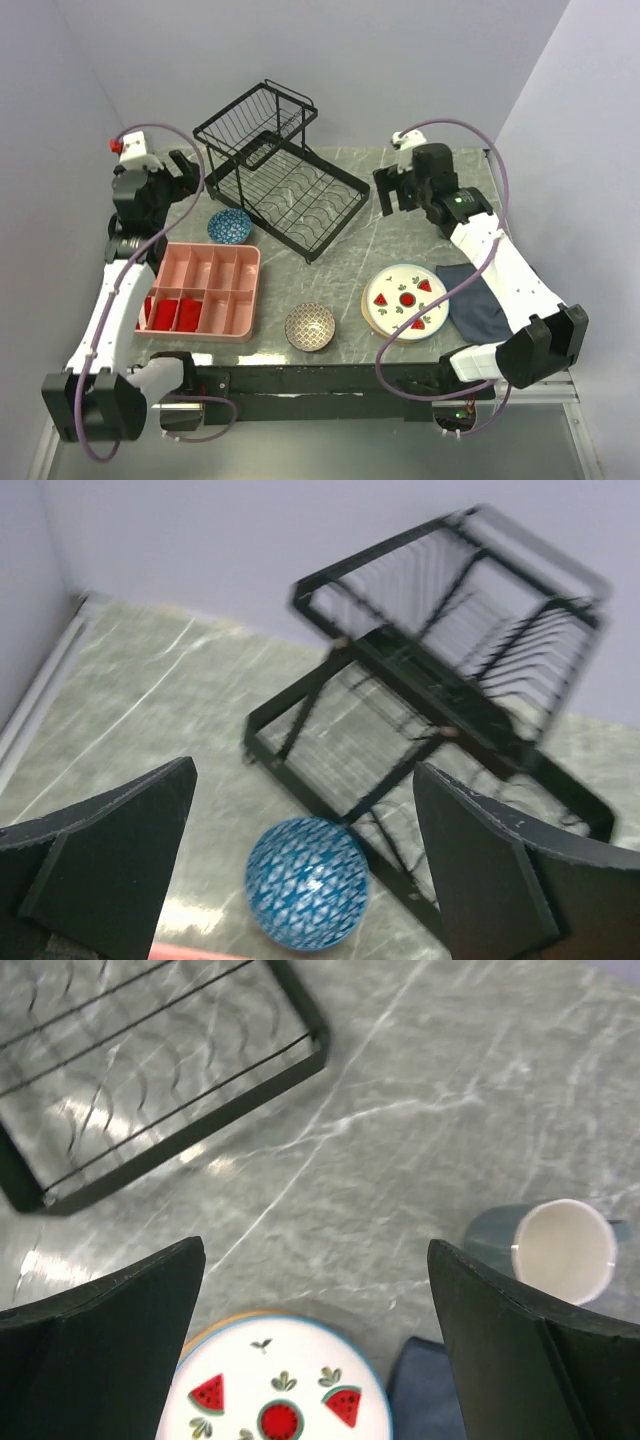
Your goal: Load the mixed dishes into the dish rack
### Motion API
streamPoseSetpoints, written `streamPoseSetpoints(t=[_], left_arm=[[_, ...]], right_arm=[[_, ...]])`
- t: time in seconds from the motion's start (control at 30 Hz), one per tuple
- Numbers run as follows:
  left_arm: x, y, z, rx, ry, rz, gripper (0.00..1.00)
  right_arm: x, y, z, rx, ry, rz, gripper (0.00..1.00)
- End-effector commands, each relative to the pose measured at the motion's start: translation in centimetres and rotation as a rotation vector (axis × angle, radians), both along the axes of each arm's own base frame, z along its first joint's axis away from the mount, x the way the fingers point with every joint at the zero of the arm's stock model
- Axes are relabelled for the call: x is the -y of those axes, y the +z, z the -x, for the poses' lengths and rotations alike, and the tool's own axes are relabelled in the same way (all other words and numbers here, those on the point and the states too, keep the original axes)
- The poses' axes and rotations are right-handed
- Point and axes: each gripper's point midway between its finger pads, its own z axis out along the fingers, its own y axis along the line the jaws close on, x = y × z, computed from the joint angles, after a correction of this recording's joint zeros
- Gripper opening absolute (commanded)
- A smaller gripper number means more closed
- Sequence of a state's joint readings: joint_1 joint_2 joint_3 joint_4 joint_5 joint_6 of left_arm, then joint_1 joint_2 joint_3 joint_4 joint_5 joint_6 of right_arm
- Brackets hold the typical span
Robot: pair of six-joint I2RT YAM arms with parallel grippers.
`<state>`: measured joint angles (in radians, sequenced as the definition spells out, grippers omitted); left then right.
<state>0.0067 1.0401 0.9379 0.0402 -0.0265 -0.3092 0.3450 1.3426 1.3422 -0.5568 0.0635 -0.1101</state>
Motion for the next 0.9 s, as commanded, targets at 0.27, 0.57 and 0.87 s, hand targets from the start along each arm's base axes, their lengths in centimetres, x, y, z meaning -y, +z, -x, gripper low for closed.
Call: streamPoseSetpoints(t=[0.27,0.57,0.87], left_arm=[[1.5,-2.1,1.7,-0.349,-0.184,-0.077,0.96],[-1.1,-2.9,4.1,-0.307,-0.071,-0.117,0.96],[-4.5,-4.1,6.2,-0.323,0.007,-0.081,0.96]], right_arm=[[-9.4,0.1,1.5,0.09,0.798,0.161,1.0],[-10.1,-7.4,3.4,-0.06,1.287,0.345,0.9],[-11.4,-10.9,0.2,-0.026,1.491,0.487,0.92]])
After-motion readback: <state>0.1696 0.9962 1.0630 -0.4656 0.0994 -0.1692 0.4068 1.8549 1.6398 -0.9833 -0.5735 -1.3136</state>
